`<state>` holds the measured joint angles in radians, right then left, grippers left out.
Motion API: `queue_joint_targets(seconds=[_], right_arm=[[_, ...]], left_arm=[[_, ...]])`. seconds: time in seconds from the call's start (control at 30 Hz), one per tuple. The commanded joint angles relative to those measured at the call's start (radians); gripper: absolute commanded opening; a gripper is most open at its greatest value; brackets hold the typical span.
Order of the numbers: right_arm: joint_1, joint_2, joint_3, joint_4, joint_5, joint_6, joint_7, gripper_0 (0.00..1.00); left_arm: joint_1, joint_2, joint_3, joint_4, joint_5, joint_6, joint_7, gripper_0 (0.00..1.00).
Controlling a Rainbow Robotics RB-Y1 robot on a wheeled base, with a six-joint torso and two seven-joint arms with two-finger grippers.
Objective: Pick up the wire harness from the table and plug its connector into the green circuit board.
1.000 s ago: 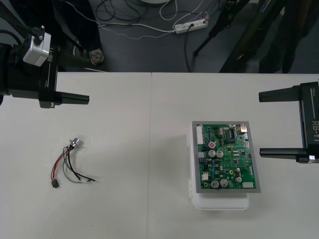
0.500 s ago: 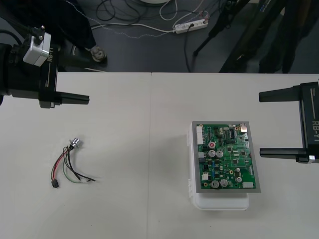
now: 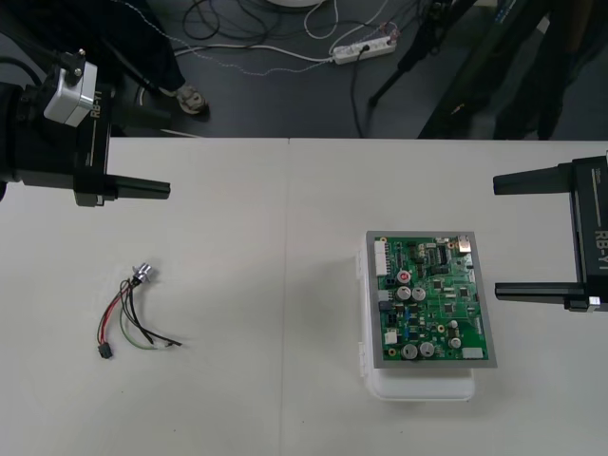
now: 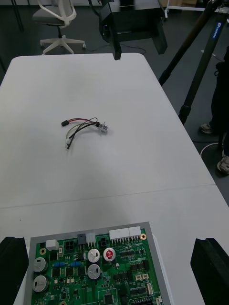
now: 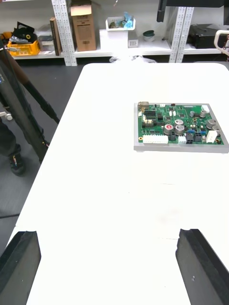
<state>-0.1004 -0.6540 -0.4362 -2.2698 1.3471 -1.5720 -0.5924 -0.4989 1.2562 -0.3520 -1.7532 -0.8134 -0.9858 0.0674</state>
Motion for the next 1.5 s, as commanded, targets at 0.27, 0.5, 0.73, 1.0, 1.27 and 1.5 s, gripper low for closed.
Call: queue_joint_targets(seconds=[0.27,0.5,0.73,1.0,1.27,1.5], right_arm=[[-0.021,0.007,0.004,-0.022,0.006,0.001,-0.029,1.00],[-0.021,0.007,0.004,-0.022,0.006,0.001,-0.029,1.00],[-0.001,0.030,0.020,-0.008,0.009,0.001,-0.027,1.00],[-0.010,0.025,0.033,-0.005,0.006,0.001,-0.018,1.00],[0.002,0.027,0.028,0.076,-0.134,0.012,0.005,1.00],[0.028,0.033,0.010,0.147,-0.249,0.012,0.091,1.00]], left_arm=[[-0.012,0.043,0.034,-0.020,0.016,0.039,-0.032,0.84],[-0.012,0.043,0.034,-0.020,0.016,0.039,-0.032,0.84],[0.048,0.008,-0.012,-0.003,0.007,0.033,-0.032,0.84],[0.063,-0.011,-0.015,0.018,0.016,0.032,-0.041,0.84],[0.059,-0.035,-0.012,0.040,-0.059,-0.004,-0.067,0.84],[0.052,-0.101,0.034,0.110,-0.179,-0.139,-0.120,0.83]])
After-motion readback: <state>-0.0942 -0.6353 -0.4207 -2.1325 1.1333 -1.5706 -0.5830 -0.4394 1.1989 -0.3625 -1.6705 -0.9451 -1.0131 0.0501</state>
